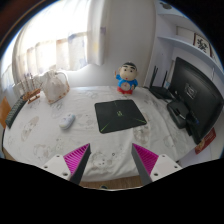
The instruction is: Arrange mouse
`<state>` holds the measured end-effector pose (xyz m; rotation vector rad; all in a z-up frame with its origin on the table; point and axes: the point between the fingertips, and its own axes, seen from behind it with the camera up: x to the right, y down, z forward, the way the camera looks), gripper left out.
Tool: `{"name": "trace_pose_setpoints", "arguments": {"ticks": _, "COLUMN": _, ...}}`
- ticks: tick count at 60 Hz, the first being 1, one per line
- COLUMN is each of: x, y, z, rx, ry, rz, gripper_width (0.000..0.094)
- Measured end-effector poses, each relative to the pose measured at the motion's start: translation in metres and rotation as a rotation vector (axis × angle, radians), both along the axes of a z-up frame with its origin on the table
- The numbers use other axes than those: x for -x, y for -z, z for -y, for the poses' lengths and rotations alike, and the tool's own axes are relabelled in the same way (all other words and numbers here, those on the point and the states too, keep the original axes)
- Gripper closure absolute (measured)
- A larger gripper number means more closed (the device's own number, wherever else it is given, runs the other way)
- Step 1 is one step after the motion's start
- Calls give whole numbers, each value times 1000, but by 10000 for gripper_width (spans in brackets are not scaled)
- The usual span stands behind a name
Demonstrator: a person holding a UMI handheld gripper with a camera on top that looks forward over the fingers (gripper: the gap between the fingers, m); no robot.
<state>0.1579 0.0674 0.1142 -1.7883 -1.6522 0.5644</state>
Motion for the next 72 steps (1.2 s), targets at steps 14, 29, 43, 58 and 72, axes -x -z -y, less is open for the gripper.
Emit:
{"name": "trace_pose_setpoints", "arguments": {"ticks": 14, "x": 3, "y": 10, "z": 78, "rx": 21, "ry": -28, "rz": -17, "gripper_width": 79}}
{"name": "trace_pose_setpoints", "arguments": {"ticks": 29, "x": 4, "y": 23, "z": 188, "rx": 53, "ry": -150, "rz": -29, "gripper_width": 81}}
{"name": "trace_pose_setpoints", "arguments": {"ticks": 43, "x": 17, "y": 42, "z": 240, "rx": 54, "ry": -207, "rz": -56, "gripper_width": 83}}
{"name": "trace_pose_setpoints", "arguments": {"ticks": 58, "x": 81, "y": 67, "z": 225, "rx": 13, "ry": -184, "rz": -182, "gripper_width": 80}}
{"name": "trace_pose_setpoints", "arguments": {"ticks": 72, "x": 148, "y": 100, "z": 207, "rx": 16, "ry": -164, "rz": -209, "gripper_width": 82}}
